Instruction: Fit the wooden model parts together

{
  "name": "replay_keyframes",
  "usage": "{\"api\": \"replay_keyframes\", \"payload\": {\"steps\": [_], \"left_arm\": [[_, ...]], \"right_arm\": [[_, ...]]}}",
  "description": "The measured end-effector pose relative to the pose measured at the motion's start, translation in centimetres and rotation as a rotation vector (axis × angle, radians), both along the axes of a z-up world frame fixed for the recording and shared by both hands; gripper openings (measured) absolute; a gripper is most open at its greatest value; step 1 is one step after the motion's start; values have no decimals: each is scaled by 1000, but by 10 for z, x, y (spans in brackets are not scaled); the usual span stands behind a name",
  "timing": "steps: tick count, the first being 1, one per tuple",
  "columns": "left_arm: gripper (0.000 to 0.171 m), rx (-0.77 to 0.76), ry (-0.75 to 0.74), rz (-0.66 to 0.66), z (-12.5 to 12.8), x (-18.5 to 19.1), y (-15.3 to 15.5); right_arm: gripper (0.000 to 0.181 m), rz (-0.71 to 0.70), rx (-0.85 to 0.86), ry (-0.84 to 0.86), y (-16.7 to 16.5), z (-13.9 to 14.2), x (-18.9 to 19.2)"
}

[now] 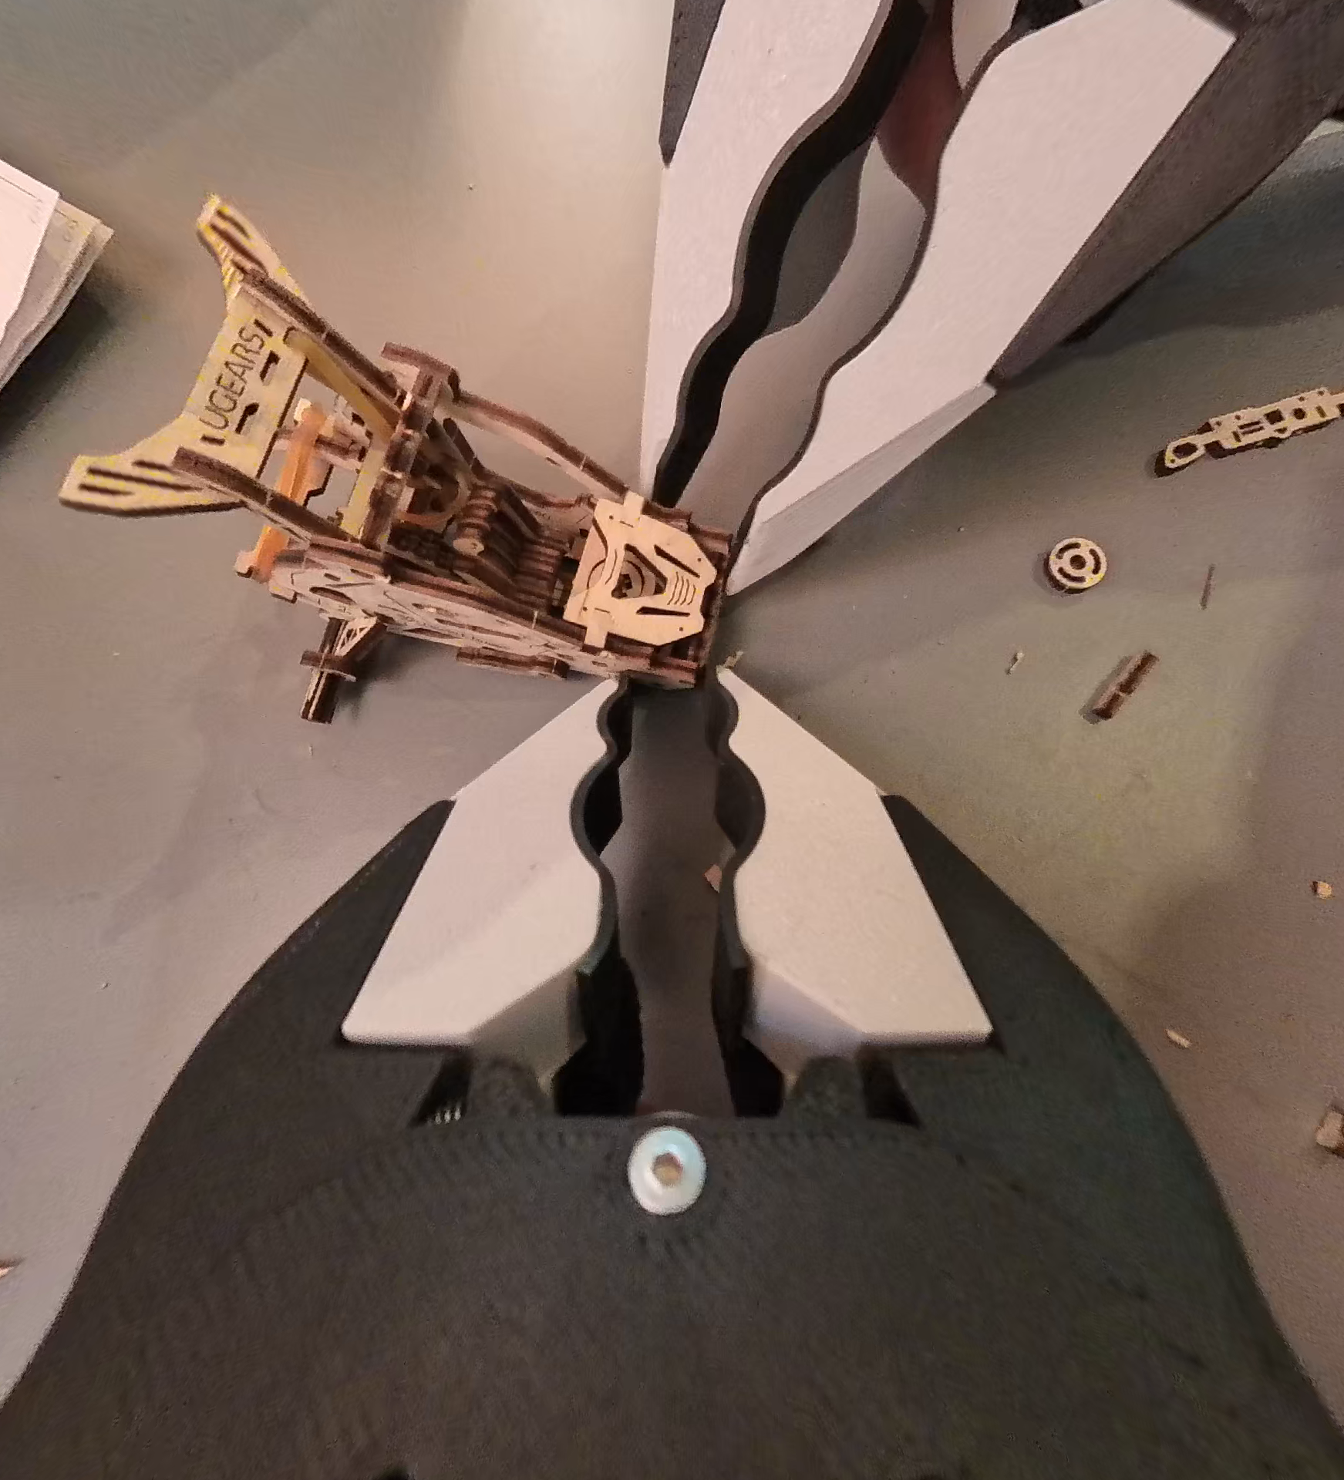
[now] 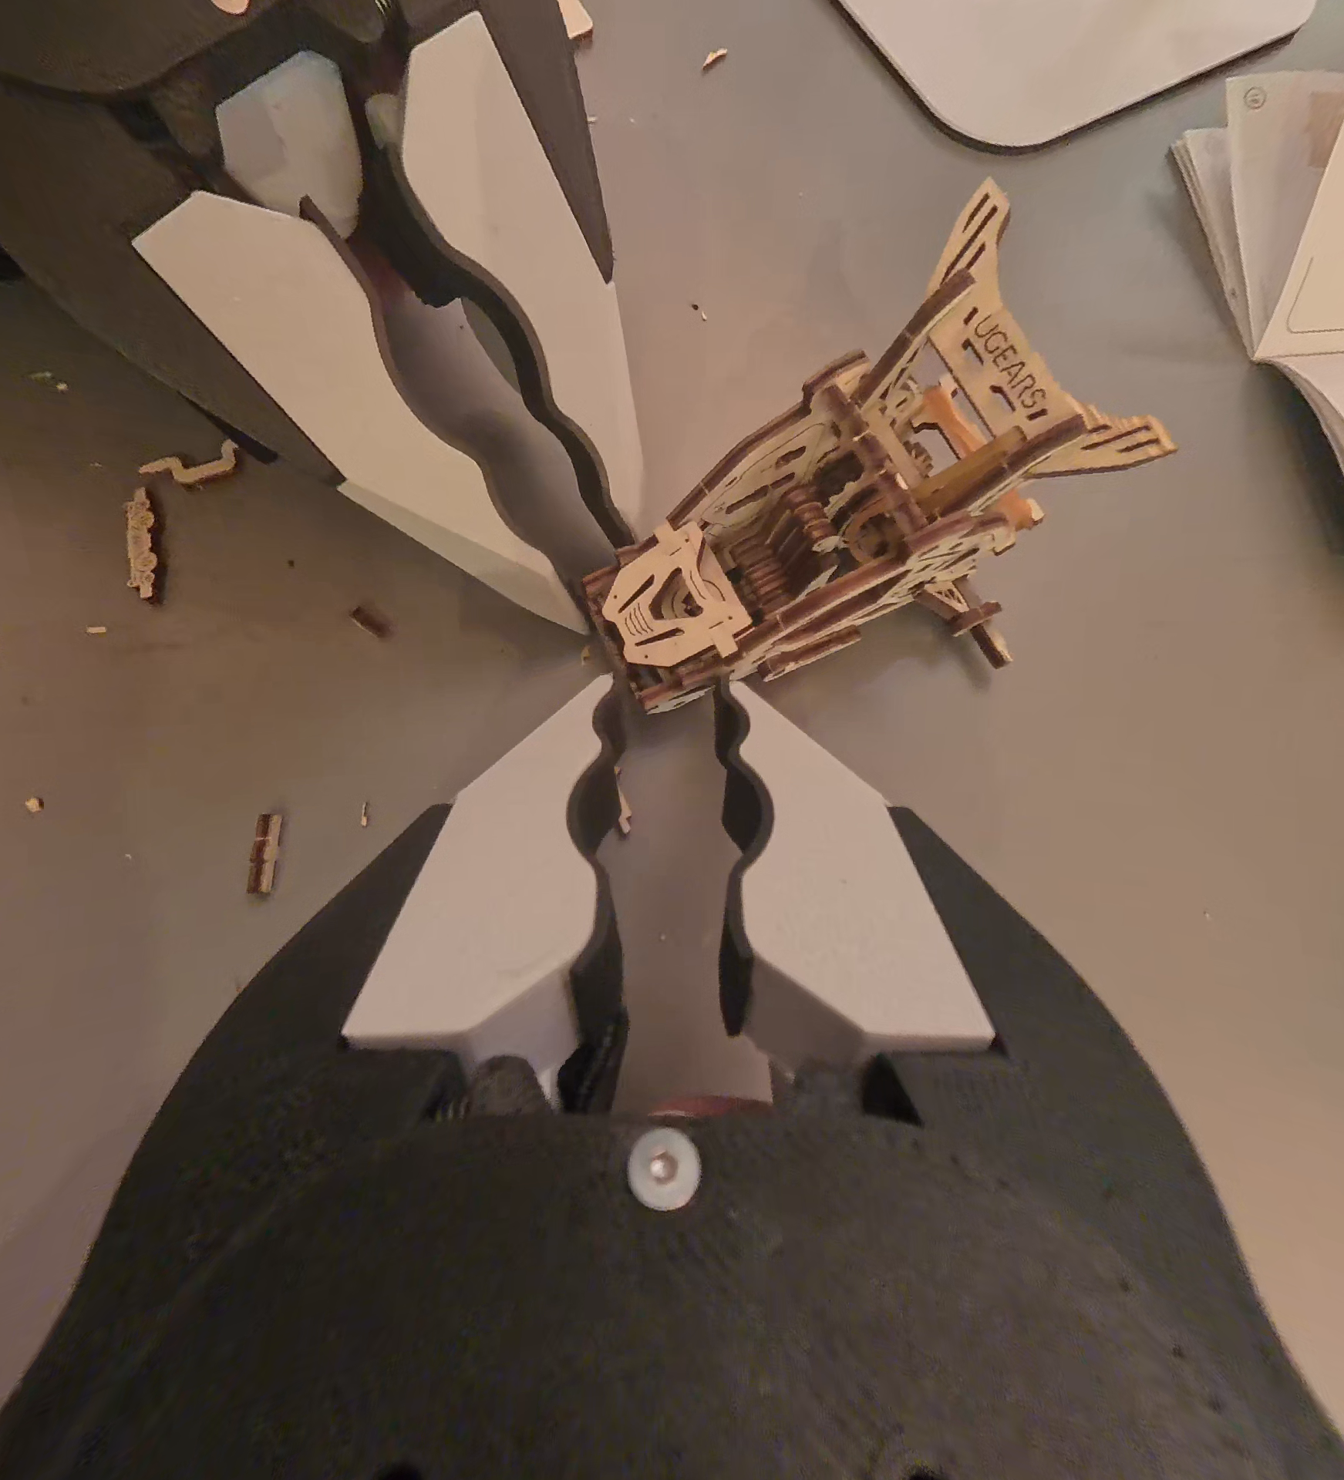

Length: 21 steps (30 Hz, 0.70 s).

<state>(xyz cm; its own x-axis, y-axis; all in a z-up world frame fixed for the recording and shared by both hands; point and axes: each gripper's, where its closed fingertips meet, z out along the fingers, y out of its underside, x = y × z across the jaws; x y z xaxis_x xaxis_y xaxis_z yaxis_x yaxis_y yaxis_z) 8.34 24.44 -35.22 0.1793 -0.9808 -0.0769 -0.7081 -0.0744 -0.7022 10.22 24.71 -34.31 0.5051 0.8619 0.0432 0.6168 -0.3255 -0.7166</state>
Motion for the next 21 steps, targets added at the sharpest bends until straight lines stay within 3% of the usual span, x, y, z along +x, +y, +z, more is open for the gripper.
{"api": "replay_keyframes", "payload": {"steps": [21], "left_arm": [[12,45,-4,79,0,0,13]], "right_arm": [[11,-37,58,-30,11,-2,-2]]}}
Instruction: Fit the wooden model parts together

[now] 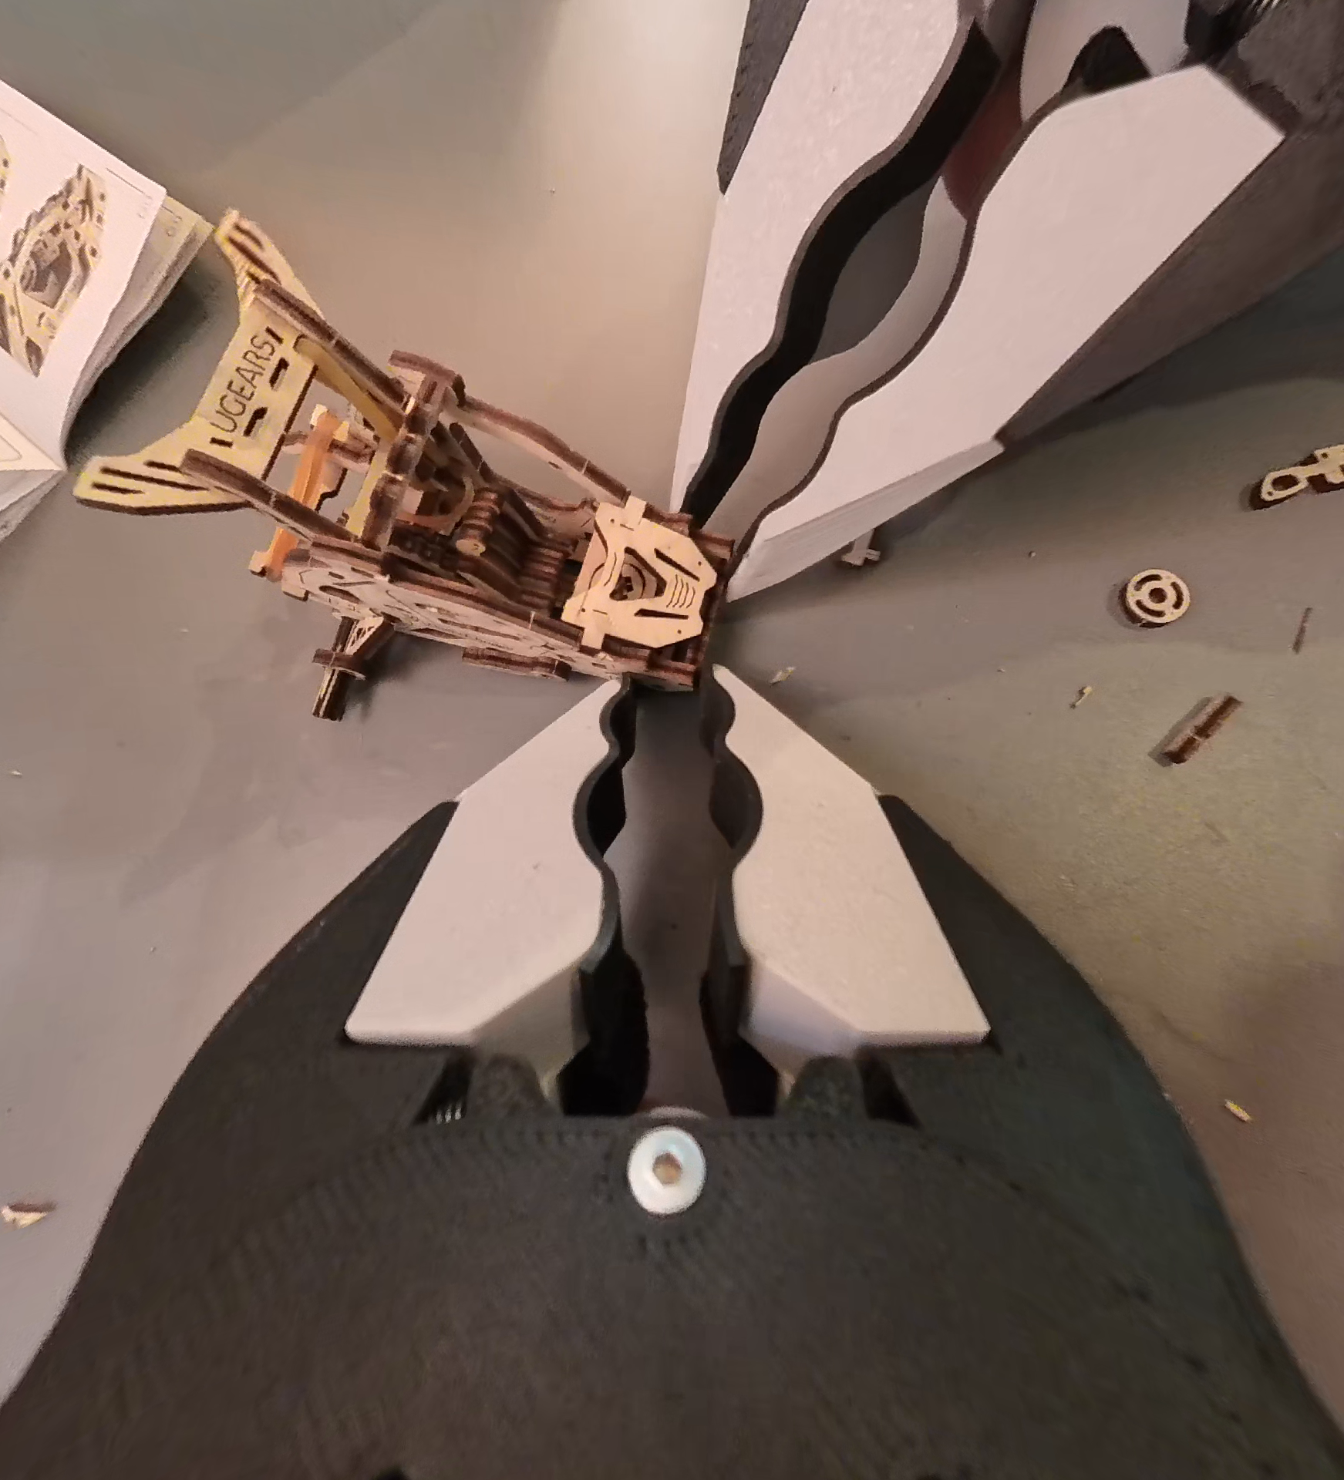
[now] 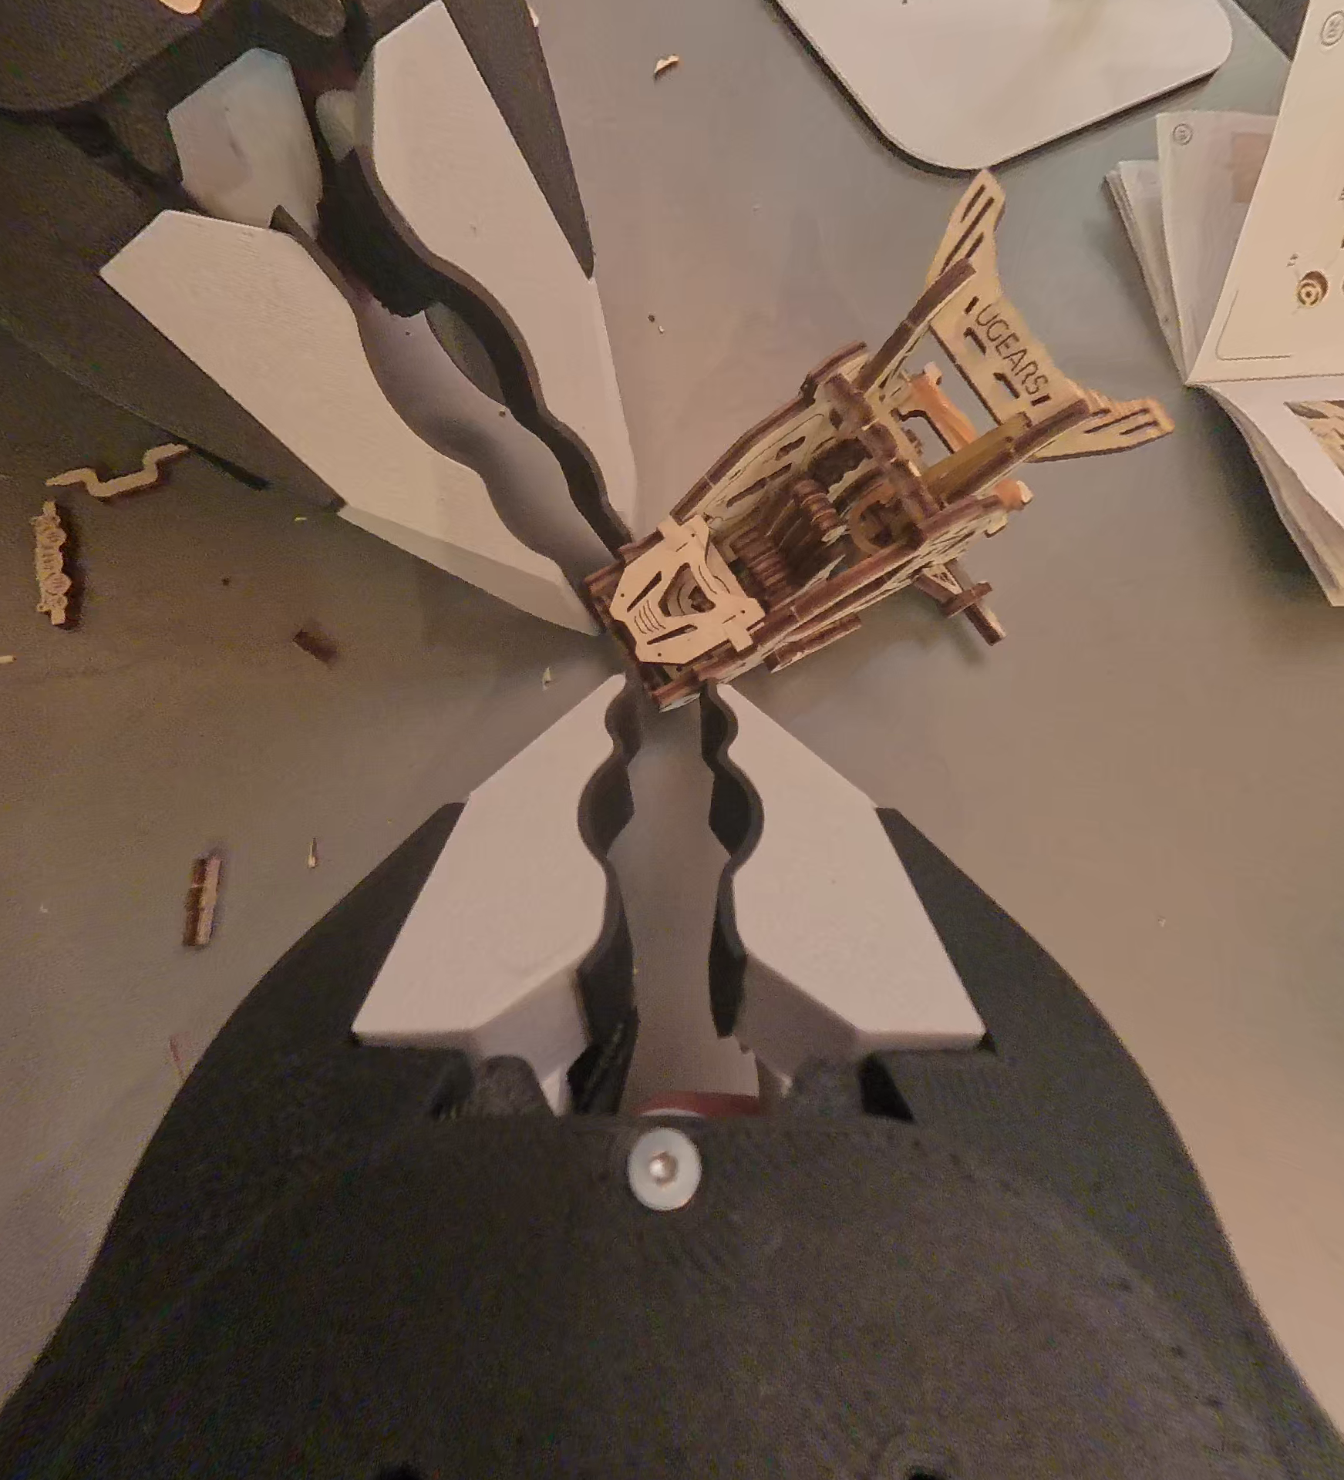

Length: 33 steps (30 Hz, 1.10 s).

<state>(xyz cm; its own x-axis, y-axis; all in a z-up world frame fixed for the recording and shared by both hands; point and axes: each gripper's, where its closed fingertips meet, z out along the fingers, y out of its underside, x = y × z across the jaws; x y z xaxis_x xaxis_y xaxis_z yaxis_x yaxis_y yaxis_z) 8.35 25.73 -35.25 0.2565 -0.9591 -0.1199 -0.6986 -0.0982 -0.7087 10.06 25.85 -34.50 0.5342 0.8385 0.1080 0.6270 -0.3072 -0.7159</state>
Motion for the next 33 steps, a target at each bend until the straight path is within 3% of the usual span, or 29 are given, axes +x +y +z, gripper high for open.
{"api": "replay_keyframes", "payload": {"steps": [3,6,14,23,25,29,33], "left_arm": [[12,-26,-13,2,0,0,1],[21,-89,-60,3,4,-2,0],[30,-45,-60,9,15,-24,-7],[49,-38,-192,115,49,-60,-15],[60,-28,-227,156,57,-70,-13],[103,-99,-322,273,66,-90,-8],[103,-89,-293,281,60,-98,-14]], "right_arm": [[13,-15,-7,36,2,1,0],[26,-38,-38,39,2,2,8],[18,-32,-8,37,-11,20,31],[22,-108,30,103,-22,39,74],[25,-129,61,149,-21,46,83],[31,-175,101,226,-17,46,103],[36,-215,118,243,-16,33,115]]}}
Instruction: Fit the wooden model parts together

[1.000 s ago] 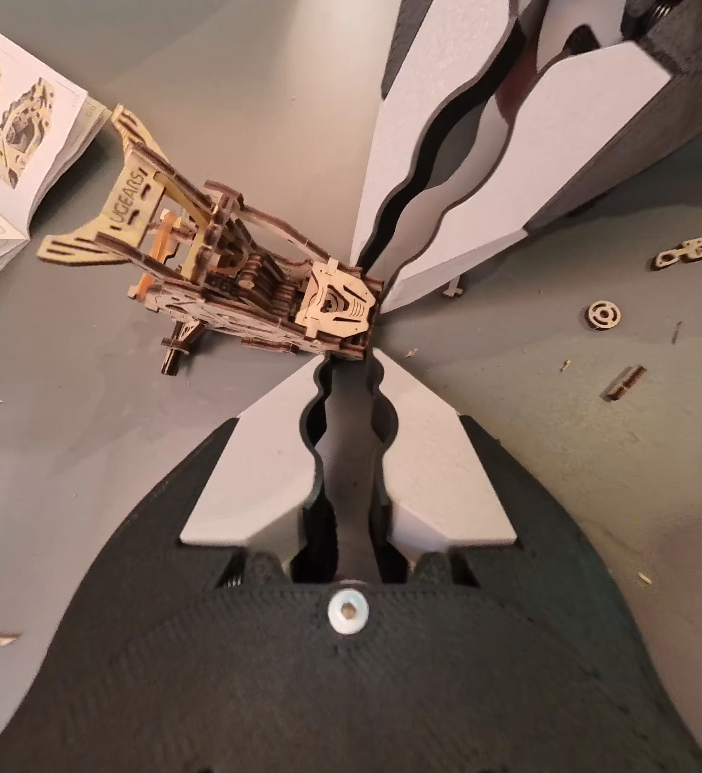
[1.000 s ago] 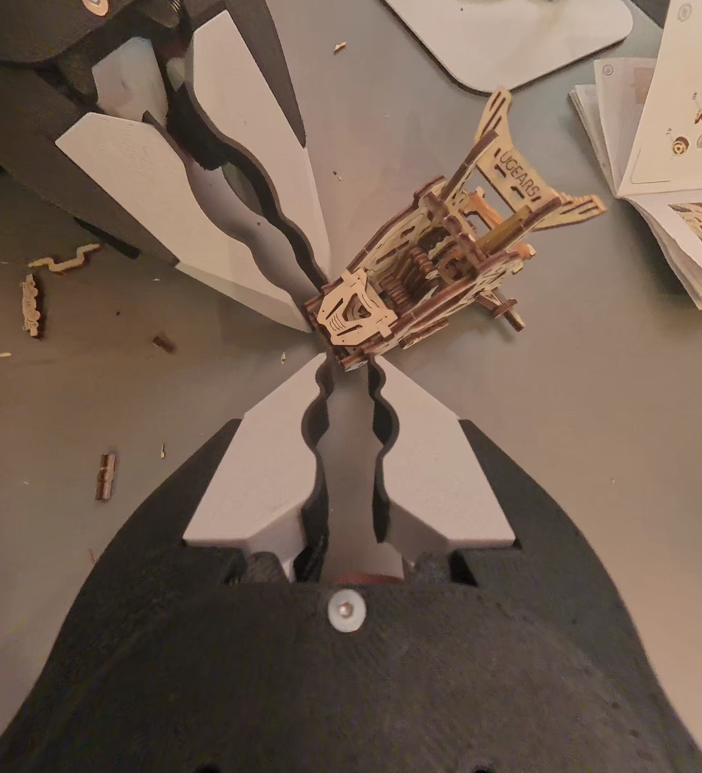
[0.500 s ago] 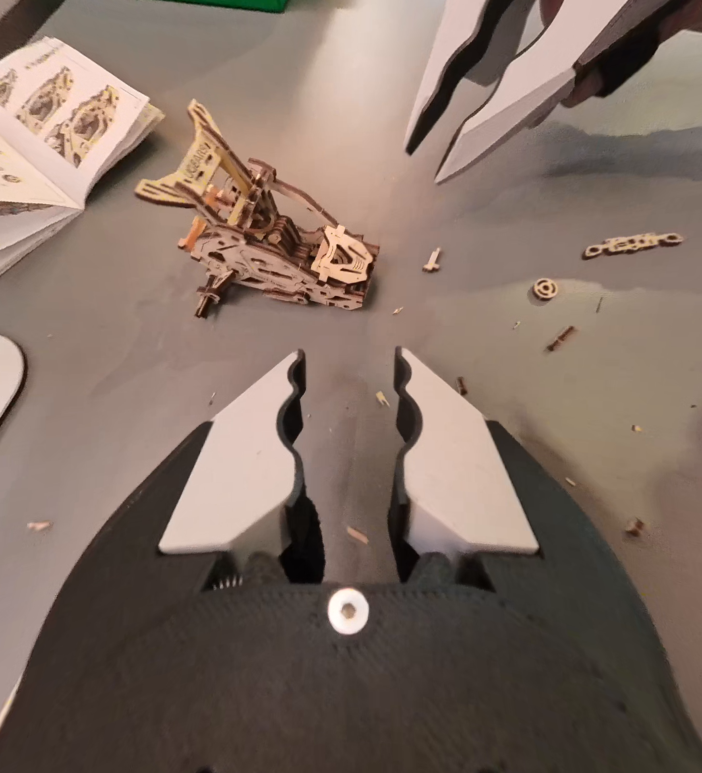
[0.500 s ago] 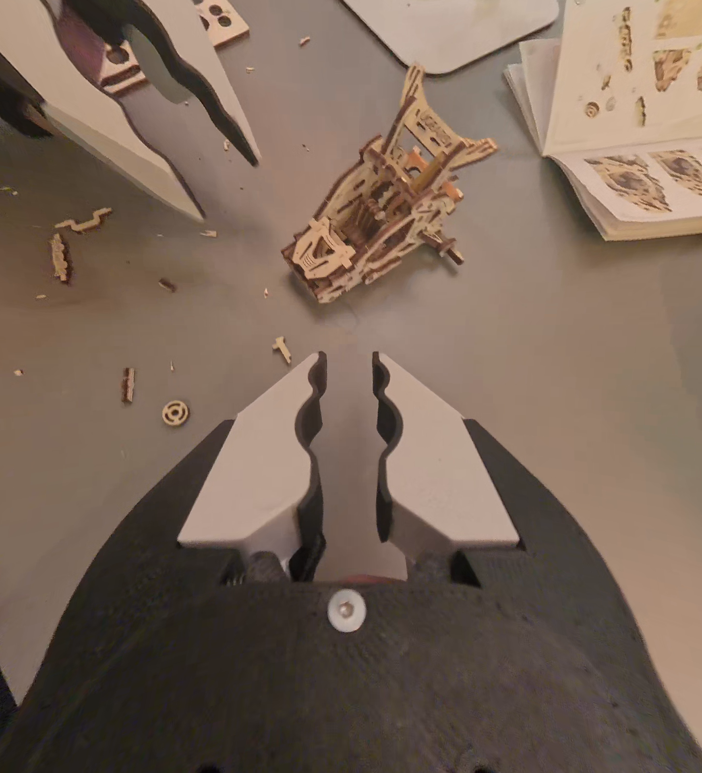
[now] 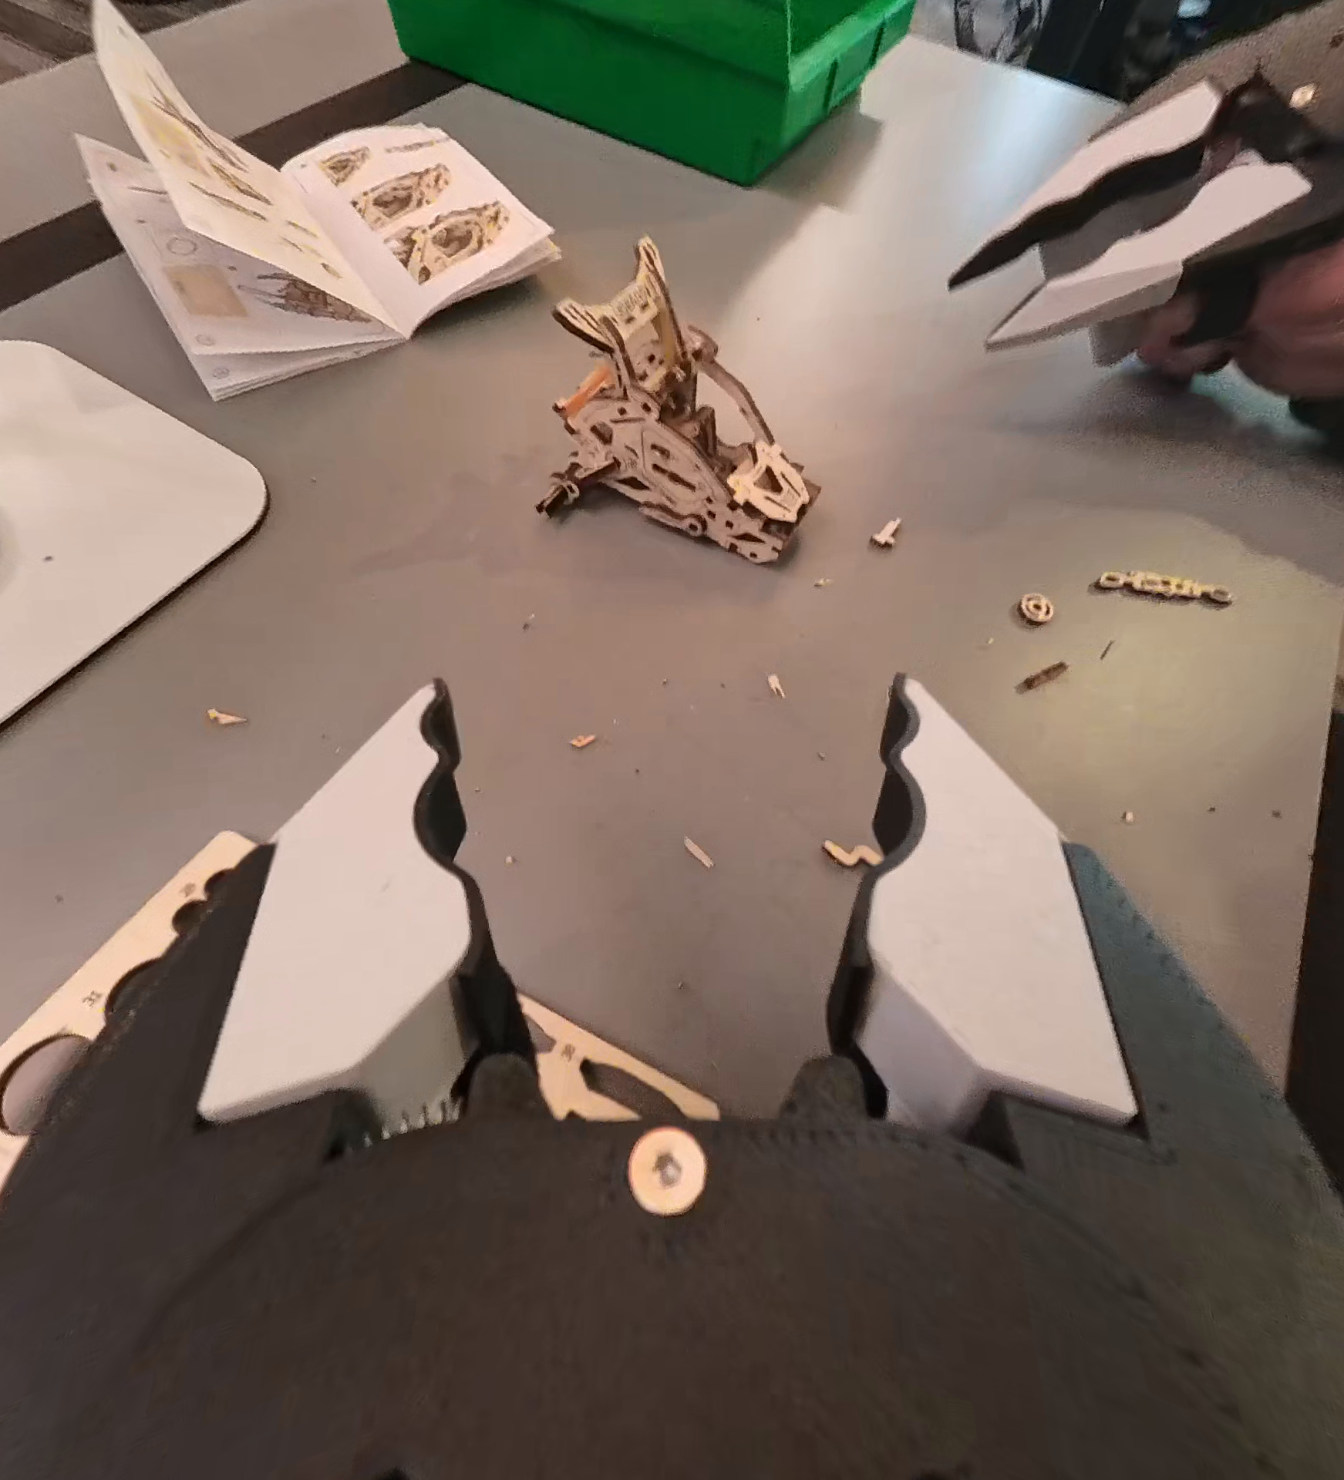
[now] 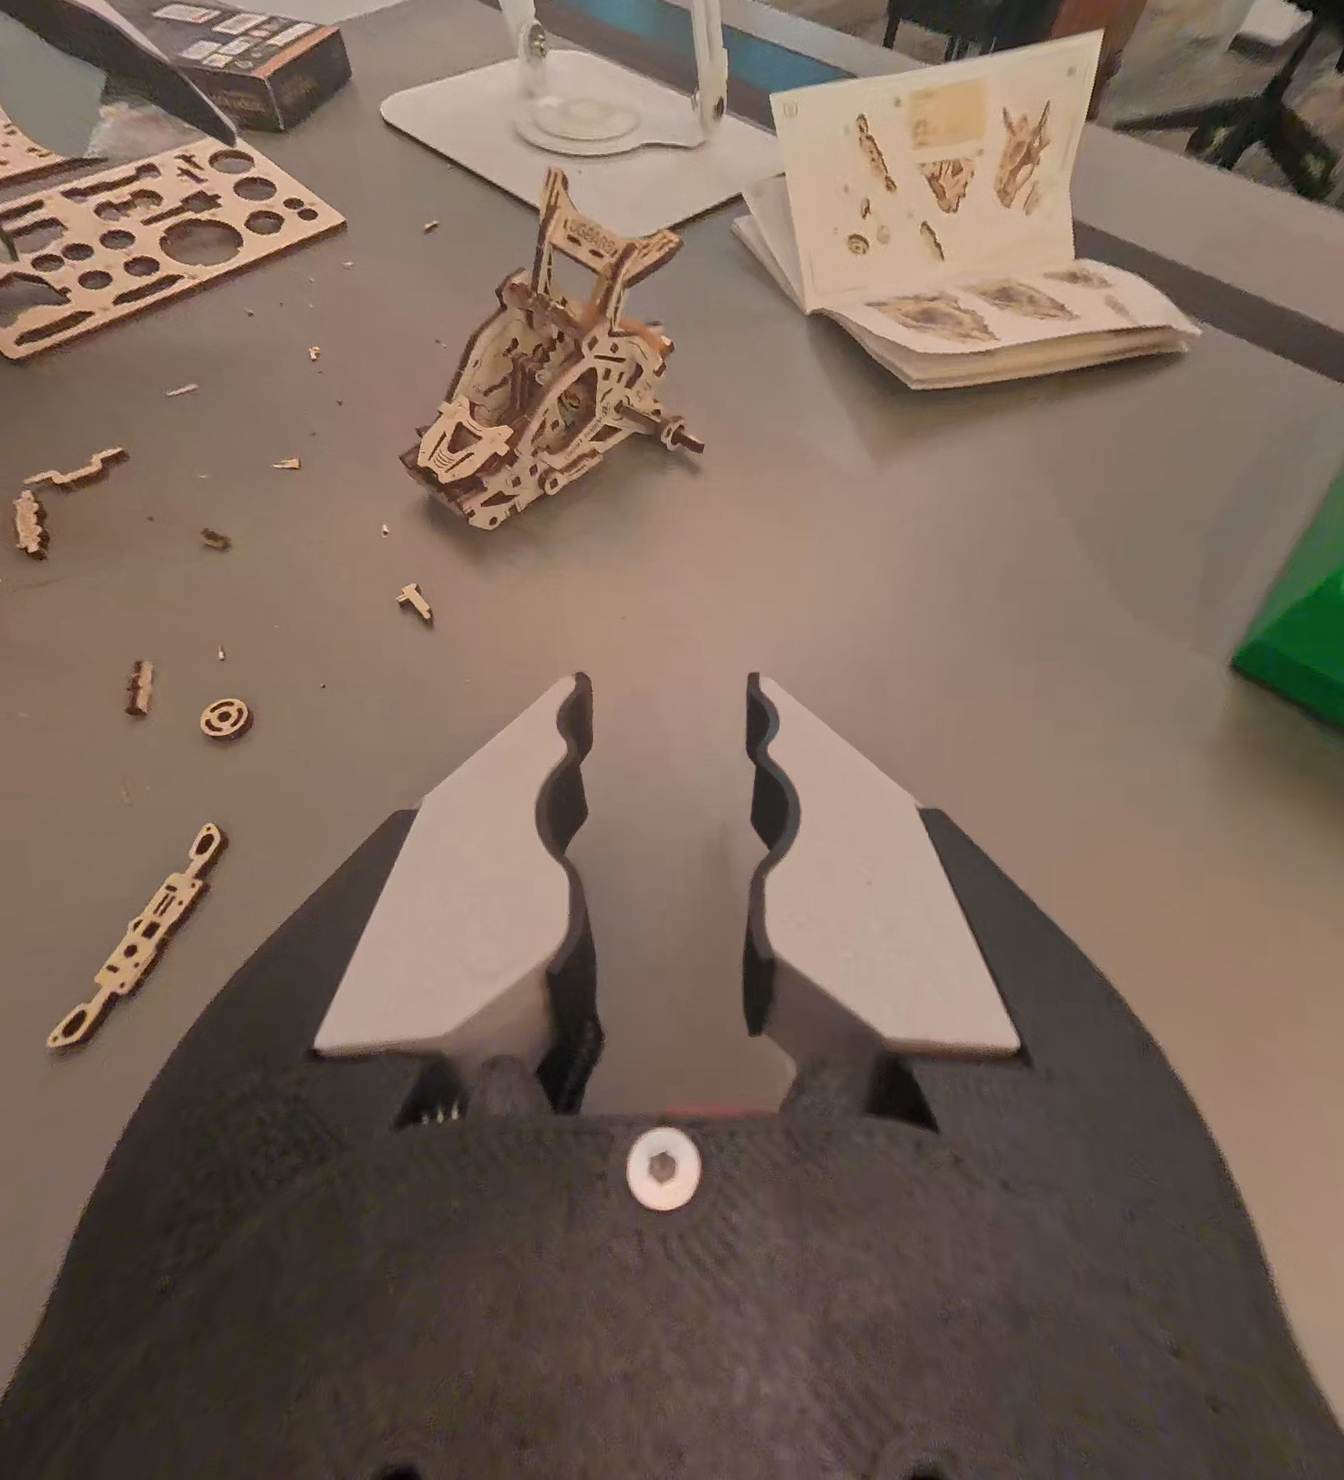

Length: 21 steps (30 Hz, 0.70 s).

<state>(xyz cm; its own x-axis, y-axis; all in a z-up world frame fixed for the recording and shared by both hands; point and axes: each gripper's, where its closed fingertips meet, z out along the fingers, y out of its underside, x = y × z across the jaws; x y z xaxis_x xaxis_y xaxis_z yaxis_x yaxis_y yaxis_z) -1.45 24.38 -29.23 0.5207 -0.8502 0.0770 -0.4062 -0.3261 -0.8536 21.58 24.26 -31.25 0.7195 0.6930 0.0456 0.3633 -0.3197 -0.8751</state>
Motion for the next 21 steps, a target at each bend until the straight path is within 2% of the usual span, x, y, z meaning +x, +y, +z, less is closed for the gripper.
{"api": "replay_keyframes", "payload": {"steps": [1,3,6,9,11,15,21], "left_arm": [[98,12,17,-2,-1,0,-1],[67,58,31,-19,0,2,-4],[31,108,20,-22,3,5,1],[12,140,18,-22,6,9,8],[14,162,25,-18,7,12,14],[45,171,37,-16,5,20,33],[71,157,-20,-66,9,42,72]], "right_arm": [[37,-9,36,-9,0,3,1],[36,-35,110,-35,0,8,2],[35,-31,182,-96,-3,8,-1],[35,-53,214,-131,-2,8,1],[35,-68,227,-147,-1,8,3],[35,-77,233,-194,0,3,5],[33,-84,230,-256,1,-4,4]]}}
